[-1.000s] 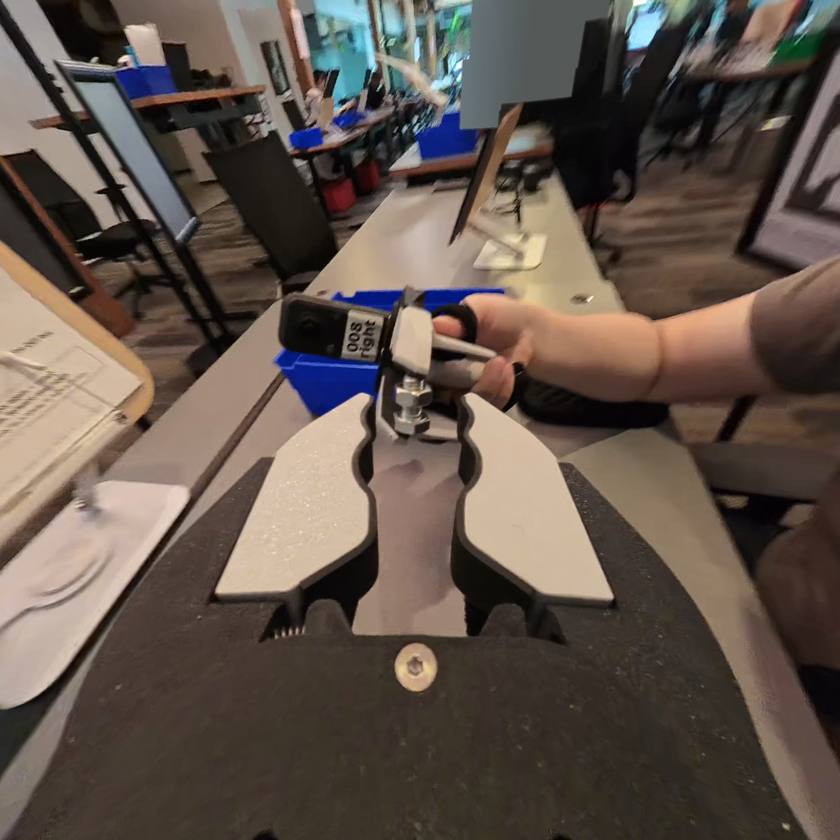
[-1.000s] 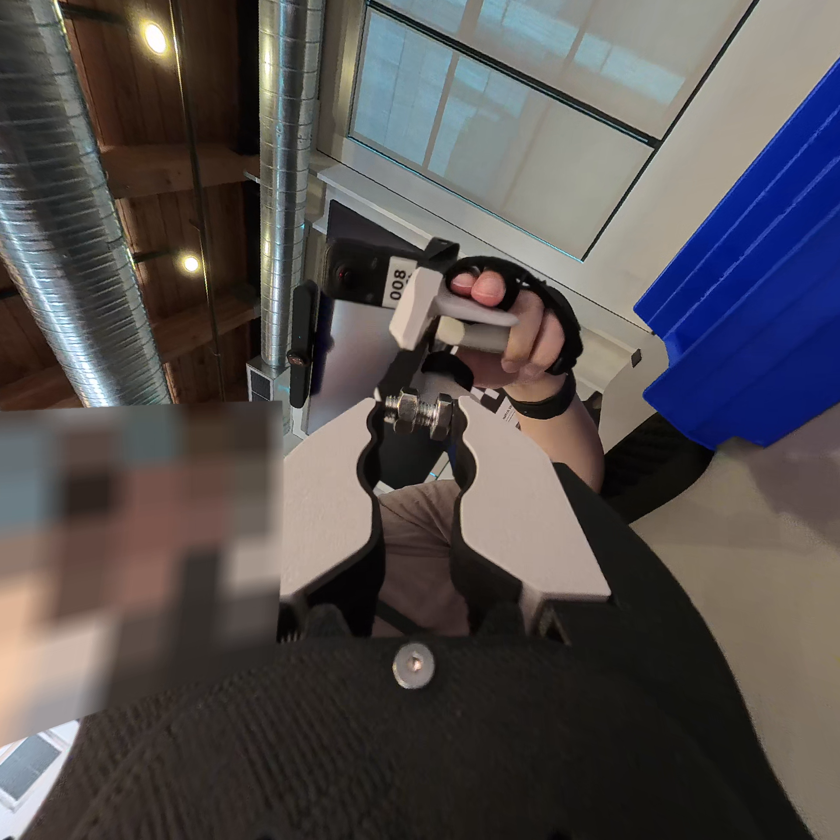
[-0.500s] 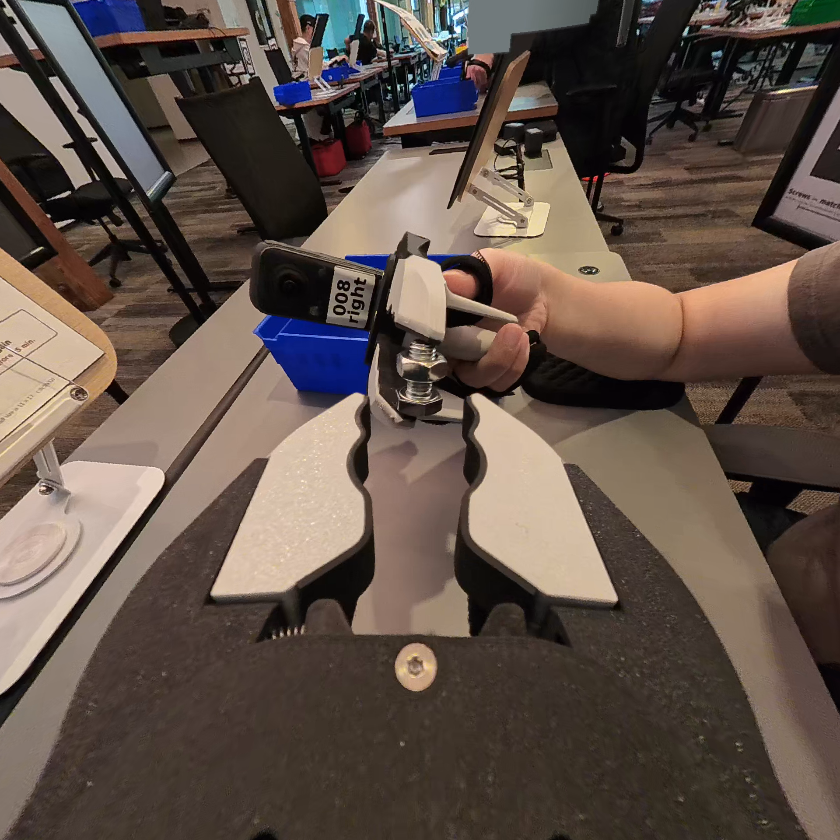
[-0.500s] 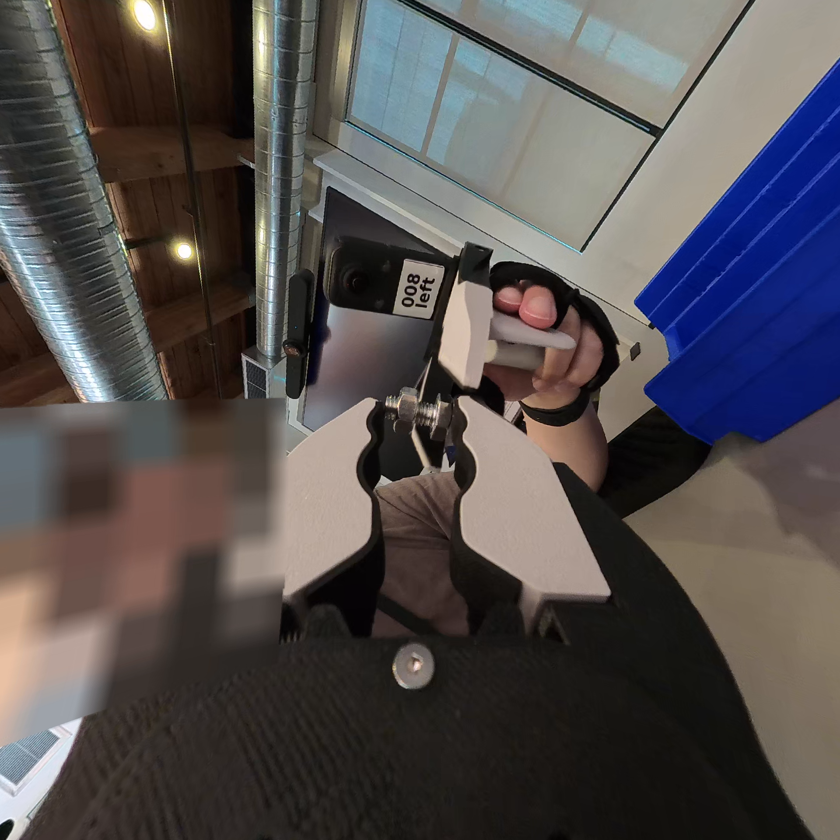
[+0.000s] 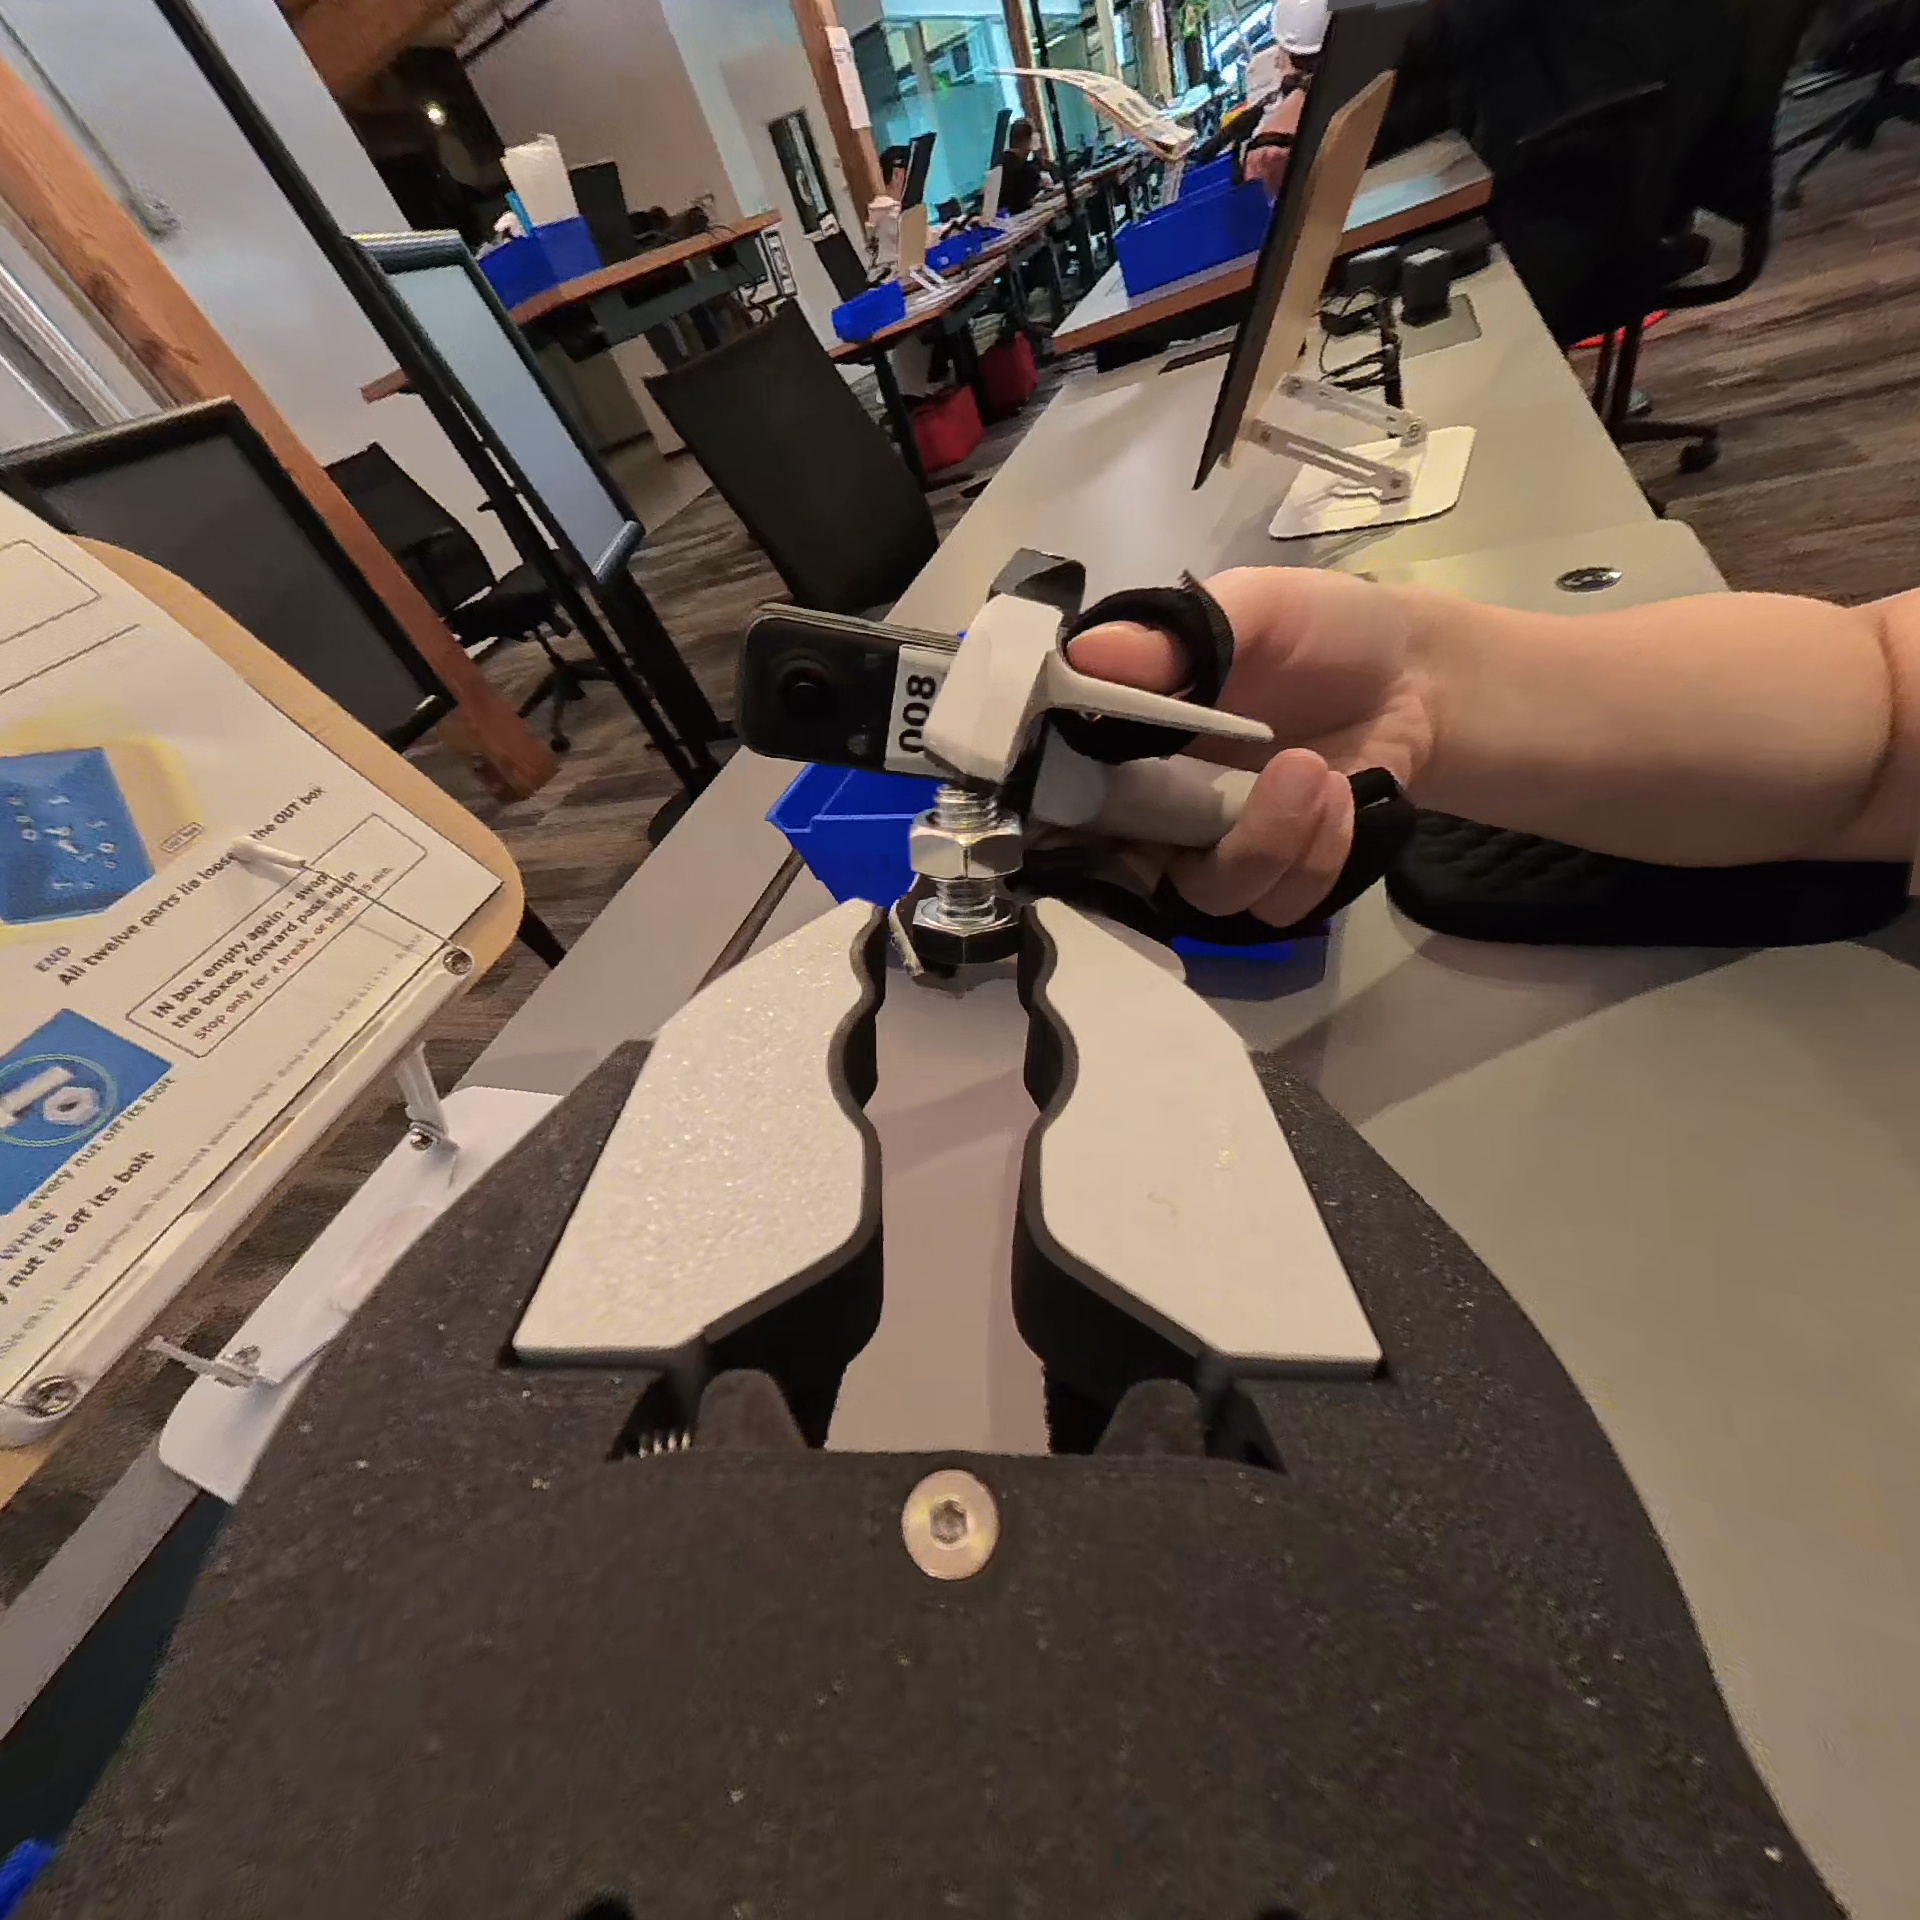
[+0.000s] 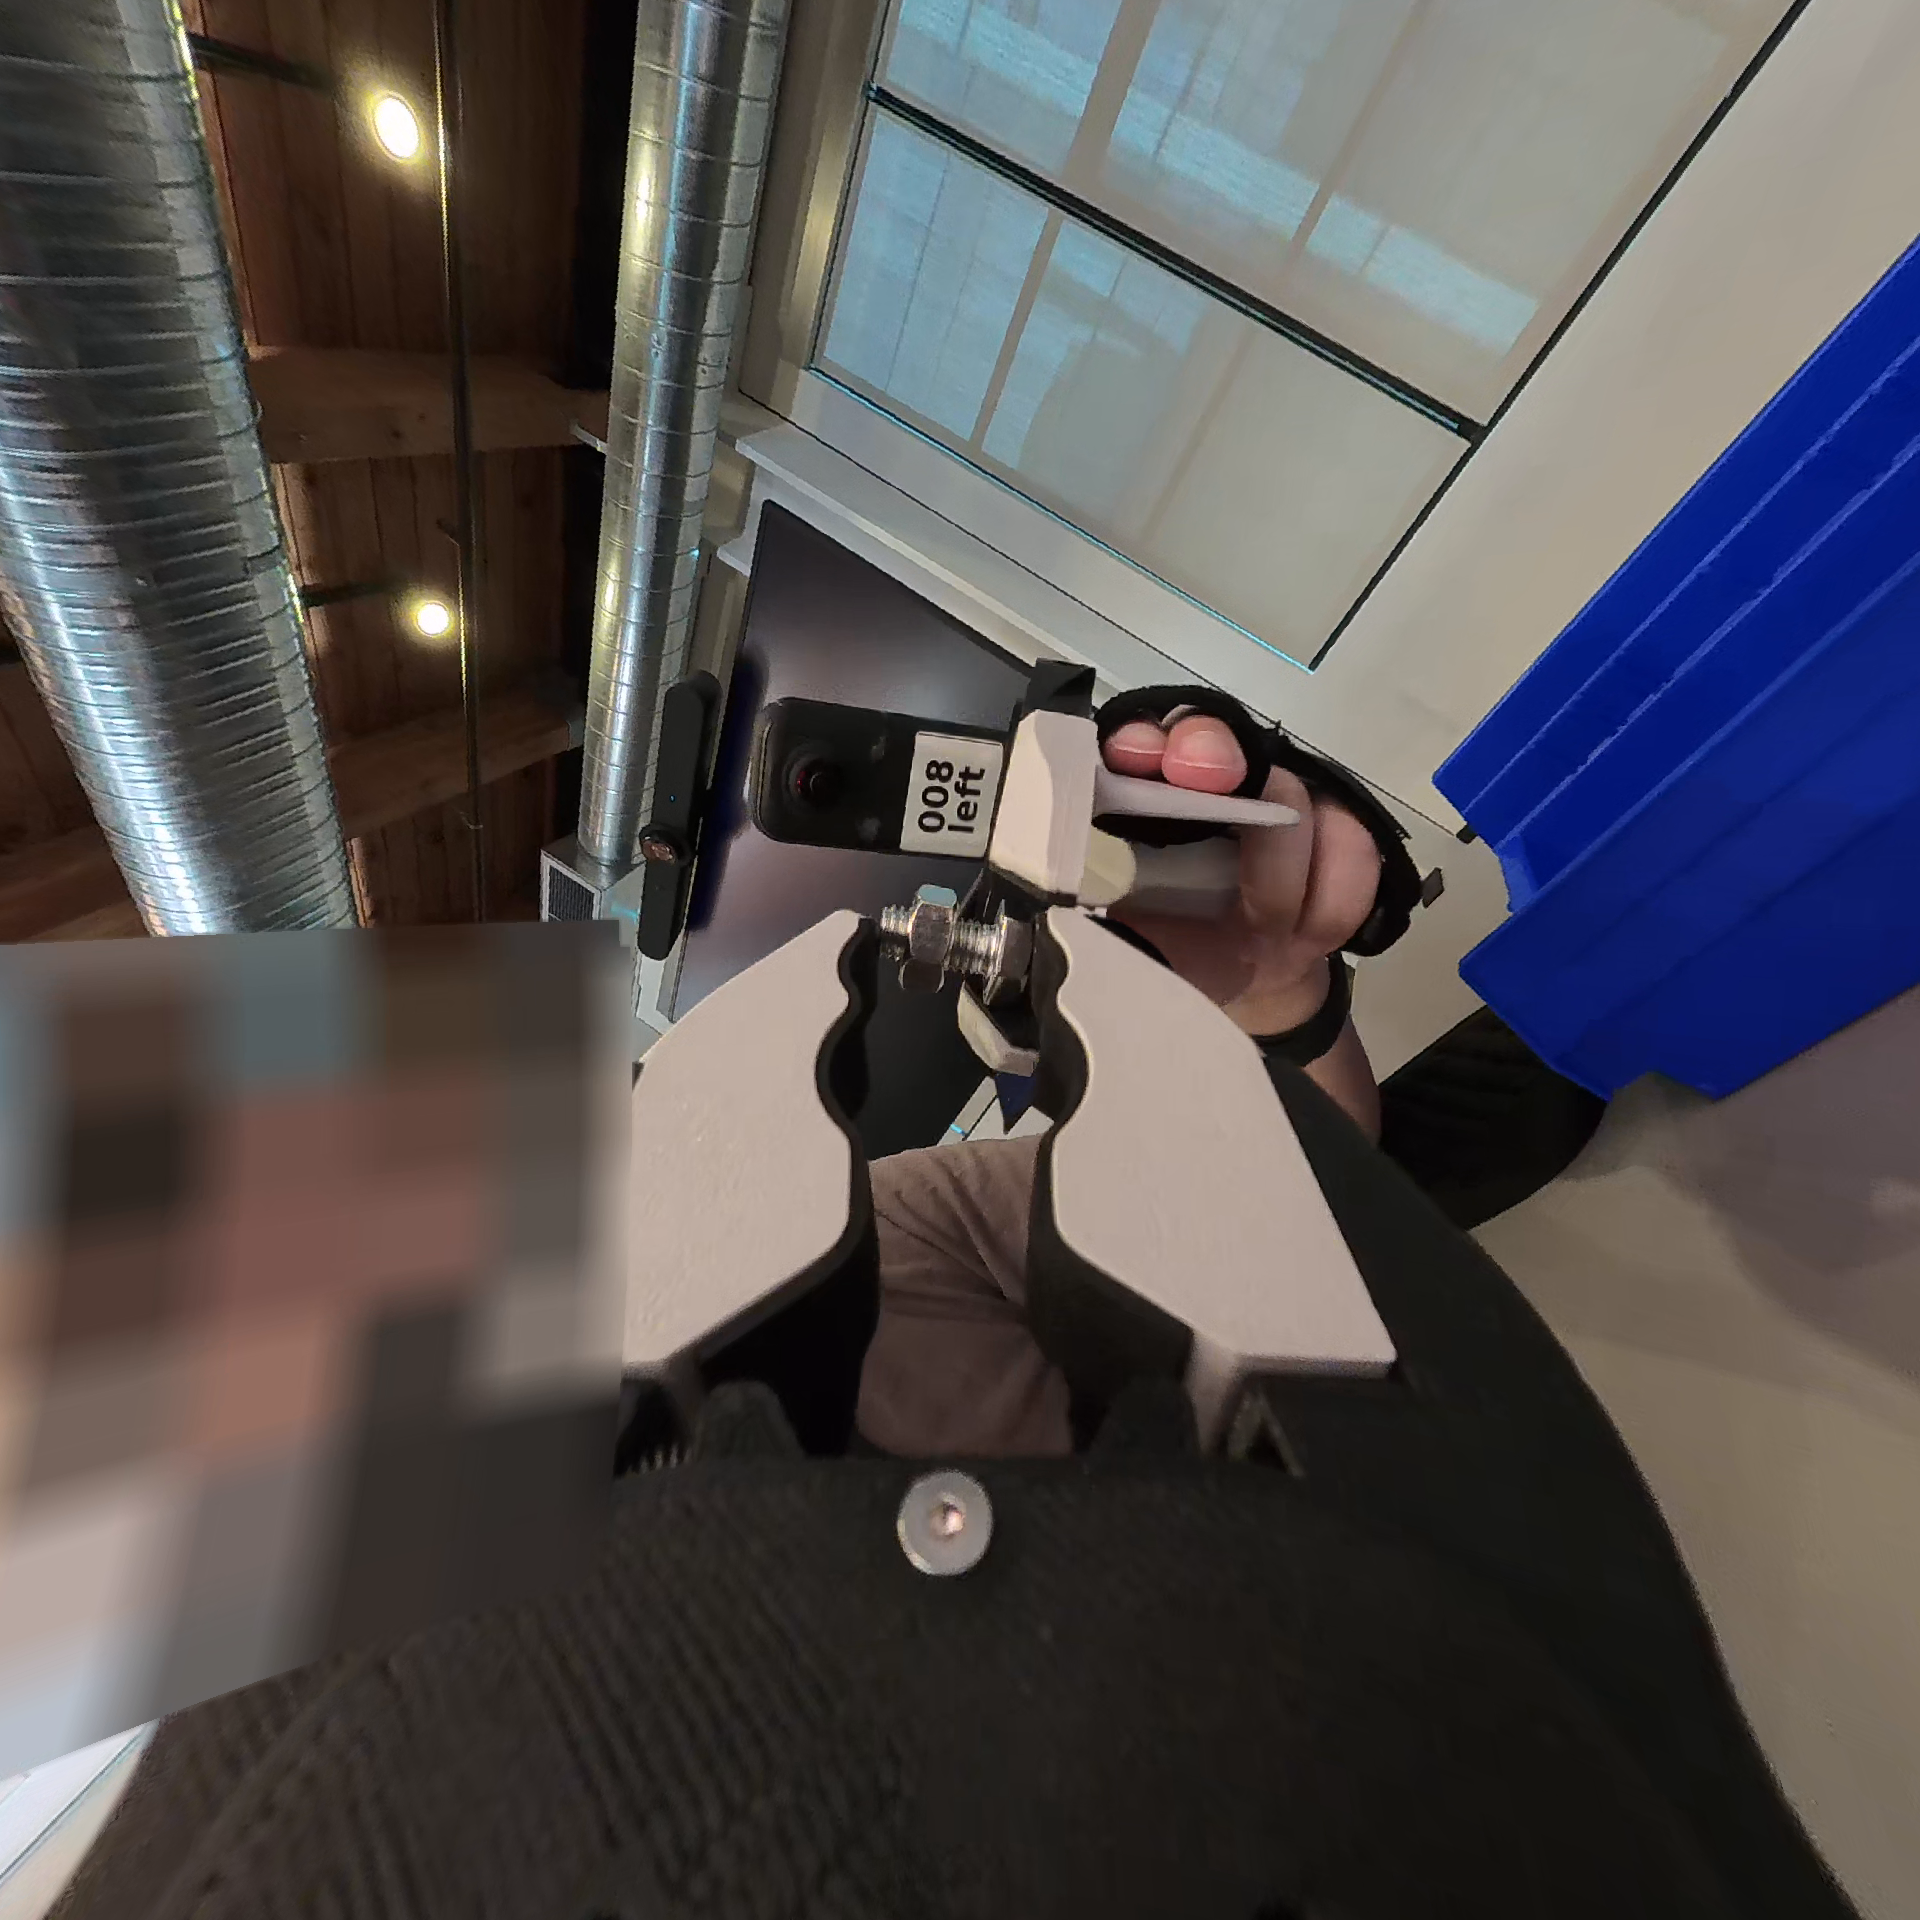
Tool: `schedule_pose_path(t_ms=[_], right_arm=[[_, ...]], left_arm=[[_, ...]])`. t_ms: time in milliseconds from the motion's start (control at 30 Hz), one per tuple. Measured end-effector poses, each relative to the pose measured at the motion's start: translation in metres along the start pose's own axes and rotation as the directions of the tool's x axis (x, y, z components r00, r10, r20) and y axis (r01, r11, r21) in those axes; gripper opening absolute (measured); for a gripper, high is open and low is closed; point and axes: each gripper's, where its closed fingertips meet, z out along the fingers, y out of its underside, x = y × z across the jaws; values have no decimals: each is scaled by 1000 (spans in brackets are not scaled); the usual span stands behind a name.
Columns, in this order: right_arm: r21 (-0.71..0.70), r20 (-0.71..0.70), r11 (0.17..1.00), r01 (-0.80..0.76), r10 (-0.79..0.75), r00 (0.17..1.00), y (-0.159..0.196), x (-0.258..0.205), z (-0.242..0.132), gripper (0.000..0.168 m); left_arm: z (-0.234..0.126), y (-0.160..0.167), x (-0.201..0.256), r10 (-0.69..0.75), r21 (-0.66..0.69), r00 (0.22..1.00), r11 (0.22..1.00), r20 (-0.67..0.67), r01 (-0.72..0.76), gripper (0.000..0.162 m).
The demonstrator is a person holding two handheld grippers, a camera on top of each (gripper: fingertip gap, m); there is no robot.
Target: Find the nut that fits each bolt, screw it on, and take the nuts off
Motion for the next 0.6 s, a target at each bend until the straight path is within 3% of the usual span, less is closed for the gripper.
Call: schedule_pose_path(t_ms=[600], right_arm=[[16, -19, 1000, 0, 1, 1000, -1, 4, 0, 28]], left_arm=[[1, 5, -3, 55, -38, 998, 998, 33, -53, 18]])
